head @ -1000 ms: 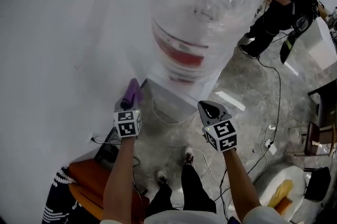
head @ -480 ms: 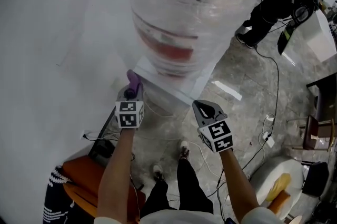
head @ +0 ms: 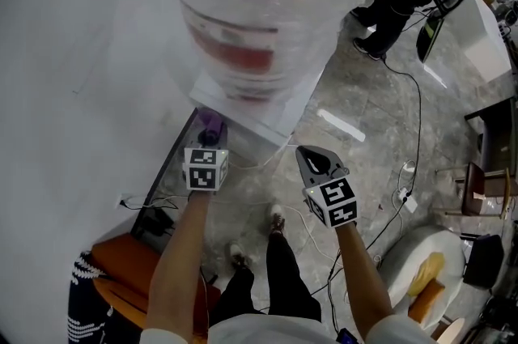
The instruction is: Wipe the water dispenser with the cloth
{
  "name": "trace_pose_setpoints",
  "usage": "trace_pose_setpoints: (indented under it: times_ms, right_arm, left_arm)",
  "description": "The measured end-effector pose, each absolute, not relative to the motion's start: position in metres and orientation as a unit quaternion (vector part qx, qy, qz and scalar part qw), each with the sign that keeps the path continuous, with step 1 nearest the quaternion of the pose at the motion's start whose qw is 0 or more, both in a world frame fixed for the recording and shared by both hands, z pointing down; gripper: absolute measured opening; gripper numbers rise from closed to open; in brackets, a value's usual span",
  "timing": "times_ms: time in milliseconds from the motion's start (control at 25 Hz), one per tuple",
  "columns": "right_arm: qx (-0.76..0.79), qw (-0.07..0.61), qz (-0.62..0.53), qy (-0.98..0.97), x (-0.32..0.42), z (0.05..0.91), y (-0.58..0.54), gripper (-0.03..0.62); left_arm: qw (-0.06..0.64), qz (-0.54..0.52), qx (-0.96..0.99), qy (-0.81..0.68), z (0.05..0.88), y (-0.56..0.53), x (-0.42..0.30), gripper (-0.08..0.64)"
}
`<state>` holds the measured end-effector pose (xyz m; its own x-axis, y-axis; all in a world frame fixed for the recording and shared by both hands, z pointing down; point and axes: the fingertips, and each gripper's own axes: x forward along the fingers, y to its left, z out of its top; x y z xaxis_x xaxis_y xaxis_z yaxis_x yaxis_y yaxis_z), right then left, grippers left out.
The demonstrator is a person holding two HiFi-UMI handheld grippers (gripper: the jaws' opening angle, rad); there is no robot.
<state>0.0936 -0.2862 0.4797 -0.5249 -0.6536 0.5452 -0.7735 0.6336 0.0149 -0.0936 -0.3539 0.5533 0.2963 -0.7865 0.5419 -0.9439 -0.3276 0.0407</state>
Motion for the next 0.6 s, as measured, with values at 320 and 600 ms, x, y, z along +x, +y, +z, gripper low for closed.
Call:
trace_pose_setpoints:
  times_ms: [320, 600]
  right_arm:
    - [0.438, 0.249, 0.121, -0.855, 0.115, 0.471, -0.267, 0.008]
    - [0.463, 0.247, 0.131, -0.841, 0.136, 0.471, -0.241, 0.008]
  left_arm:
    - [0.189, 0.213, 0.815, -0.504, 0.551, -0.326, -0.037, 0.044]
    - [0.187, 0.213, 0.839, -0.465, 0.548, -0.301, 0.015, 0.044]
